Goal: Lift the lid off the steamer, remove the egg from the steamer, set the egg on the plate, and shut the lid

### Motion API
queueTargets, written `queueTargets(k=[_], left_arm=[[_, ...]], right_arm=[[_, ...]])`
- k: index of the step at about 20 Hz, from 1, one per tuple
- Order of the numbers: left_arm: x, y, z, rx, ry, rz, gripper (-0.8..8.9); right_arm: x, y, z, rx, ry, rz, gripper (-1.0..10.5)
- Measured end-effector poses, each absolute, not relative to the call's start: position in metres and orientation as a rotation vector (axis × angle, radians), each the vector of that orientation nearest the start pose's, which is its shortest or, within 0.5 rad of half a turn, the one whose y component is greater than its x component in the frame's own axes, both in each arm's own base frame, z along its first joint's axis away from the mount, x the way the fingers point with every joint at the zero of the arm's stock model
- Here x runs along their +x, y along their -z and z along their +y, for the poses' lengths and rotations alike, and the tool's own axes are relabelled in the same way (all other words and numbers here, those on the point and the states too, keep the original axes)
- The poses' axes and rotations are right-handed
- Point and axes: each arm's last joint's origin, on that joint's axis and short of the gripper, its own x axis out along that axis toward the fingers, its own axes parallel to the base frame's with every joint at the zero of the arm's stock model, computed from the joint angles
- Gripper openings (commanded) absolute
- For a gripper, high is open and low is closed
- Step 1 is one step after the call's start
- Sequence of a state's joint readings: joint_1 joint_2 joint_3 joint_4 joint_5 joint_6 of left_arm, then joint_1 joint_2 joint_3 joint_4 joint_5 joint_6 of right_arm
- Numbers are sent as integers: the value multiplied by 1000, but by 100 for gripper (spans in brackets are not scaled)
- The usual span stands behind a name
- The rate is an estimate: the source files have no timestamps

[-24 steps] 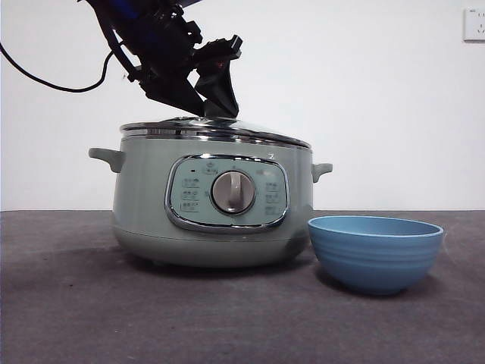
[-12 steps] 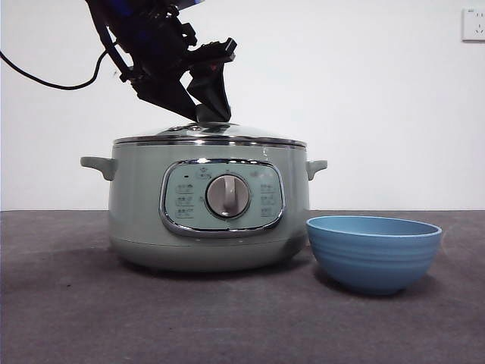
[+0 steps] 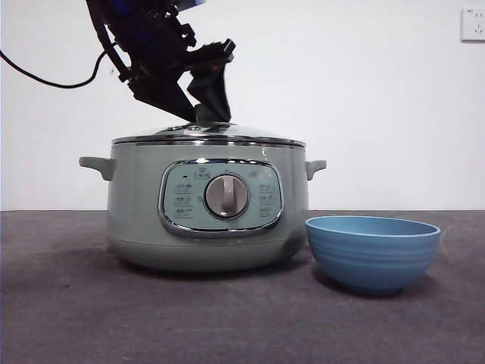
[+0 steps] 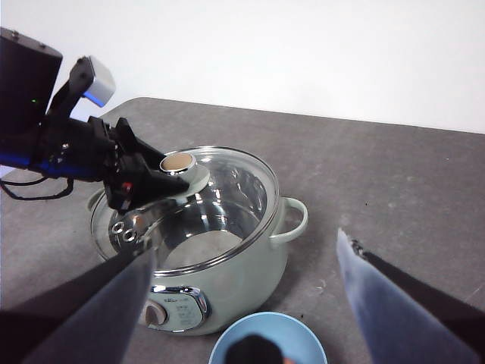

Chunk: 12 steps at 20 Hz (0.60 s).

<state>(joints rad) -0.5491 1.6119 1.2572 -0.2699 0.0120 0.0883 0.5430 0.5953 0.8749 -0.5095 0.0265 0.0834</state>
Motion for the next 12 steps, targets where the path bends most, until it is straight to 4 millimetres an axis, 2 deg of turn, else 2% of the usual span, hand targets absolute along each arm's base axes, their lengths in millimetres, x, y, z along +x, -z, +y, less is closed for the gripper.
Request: queueTargets(k=[8,12], left_arm=[[296,-288,-182,289,573,617,507],[284,-304,-174,291,572,603,507]], right_arm=[[98,-355,58,16,-504,245,410],[98,-354,58,13,-504,253,410]])
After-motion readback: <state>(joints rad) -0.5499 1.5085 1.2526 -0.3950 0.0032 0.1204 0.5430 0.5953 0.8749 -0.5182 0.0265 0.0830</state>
